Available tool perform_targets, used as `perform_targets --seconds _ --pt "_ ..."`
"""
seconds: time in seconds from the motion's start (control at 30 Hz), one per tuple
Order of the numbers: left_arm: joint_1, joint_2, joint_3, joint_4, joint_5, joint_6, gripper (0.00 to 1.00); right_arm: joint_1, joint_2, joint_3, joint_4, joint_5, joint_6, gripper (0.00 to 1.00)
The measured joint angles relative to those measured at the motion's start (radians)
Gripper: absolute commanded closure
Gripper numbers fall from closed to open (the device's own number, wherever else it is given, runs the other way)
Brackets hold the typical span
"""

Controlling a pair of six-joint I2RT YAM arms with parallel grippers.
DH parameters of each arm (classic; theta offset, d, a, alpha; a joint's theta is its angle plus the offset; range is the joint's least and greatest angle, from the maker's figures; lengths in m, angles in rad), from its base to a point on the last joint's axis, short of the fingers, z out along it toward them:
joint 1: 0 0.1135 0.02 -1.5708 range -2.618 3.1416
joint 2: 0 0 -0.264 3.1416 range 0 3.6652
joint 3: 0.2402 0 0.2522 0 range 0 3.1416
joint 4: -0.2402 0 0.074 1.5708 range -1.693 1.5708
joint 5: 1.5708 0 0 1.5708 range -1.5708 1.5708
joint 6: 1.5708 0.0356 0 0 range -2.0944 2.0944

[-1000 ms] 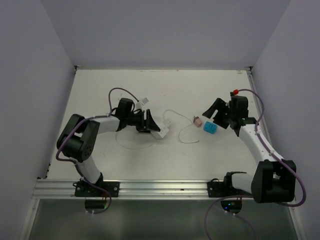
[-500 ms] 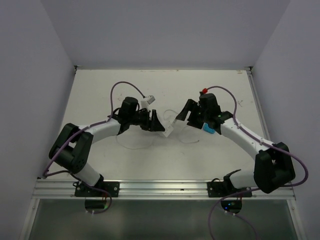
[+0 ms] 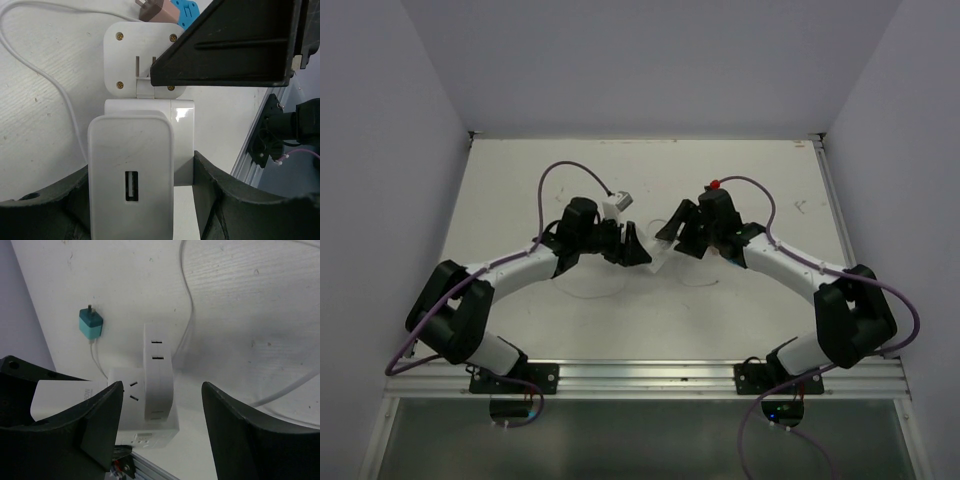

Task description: Pull the plug off the socket

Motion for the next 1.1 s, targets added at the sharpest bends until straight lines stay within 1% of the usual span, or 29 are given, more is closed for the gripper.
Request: perform_targets --seconds 0.07,0.17,0.2,0.27,0.3,0.37,0.4,0.47,0.63,0.9,1.0,1.07,1.1 --pt "-0.006 -0.008 -0.005 0.001 -0.008 0.003 1.00 0.002 0.009 0.000 0.014 0.000 0.009 0.36" --pt "-0.012 -0.027 -0.026 0.010 -0.023 0.003 1.00 0.005 0.018 0.000 0.034 0.000 0.024 0.46" --pt "-0.014 -0.034 -0.035 0.013 -0.028 0.003 1.00 0.005 0.020 0.000 0.039 -0.001 0.028 0.54" --pt "-0.020 -0.041 -0.044 0.016 -0.040 0.003 1.00 0.005 0.023 0.000 0.050 -0.001 0.037 0.62" --pt "-0.023 -0.042 -0.048 0.017 -0.045 0.003 1.00 0.005 0.024 0.000 0.055 -0.001 0.042 0.69" --pt "-0.027 -0.045 -0.053 0.018 -0.055 0.003 1.00 0.005 0.024 0.000 0.061 0.000 0.046 0.78" --pt "-0.028 -0.047 -0.054 0.019 -0.060 0.002 1.00 0.005 0.025 0.000 0.060 0.000 0.046 0.89" --pt "-0.028 -0.053 -0.055 0.020 -0.068 0.001 1.00 0.004 0.025 0.000 0.061 0.002 0.046 1.00" --pt "-0.032 -0.091 -0.091 0.034 -0.094 -0.010 1.00 0.006 0.025 0.000 0.069 0.000 0.054 1.00" --pt "-0.045 -0.199 -0.216 0.124 -0.133 -0.052 1.00 0.005 -0.003 -0.037 0.101 -0.054 0.091 1.00" --pt "-0.050 -0.225 -0.252 0.168 -0.134 -0.072 1.00 -0.014 -0.023 -0.058 0.127 -0.089 0.096 1.00" --pt "-0.049 -0.246 -0.277 0.167 -0.135 -0.086 1.00 -0.045 -0.031 -0.062 0.137 -0.066 0.087 1.00" --pt "-0.049 -0.254 -0.292 0.158 -0.136 -0.089 1.00 -0.079 -0.035 -0.063 0.142 -0.049 0.083 1.00"
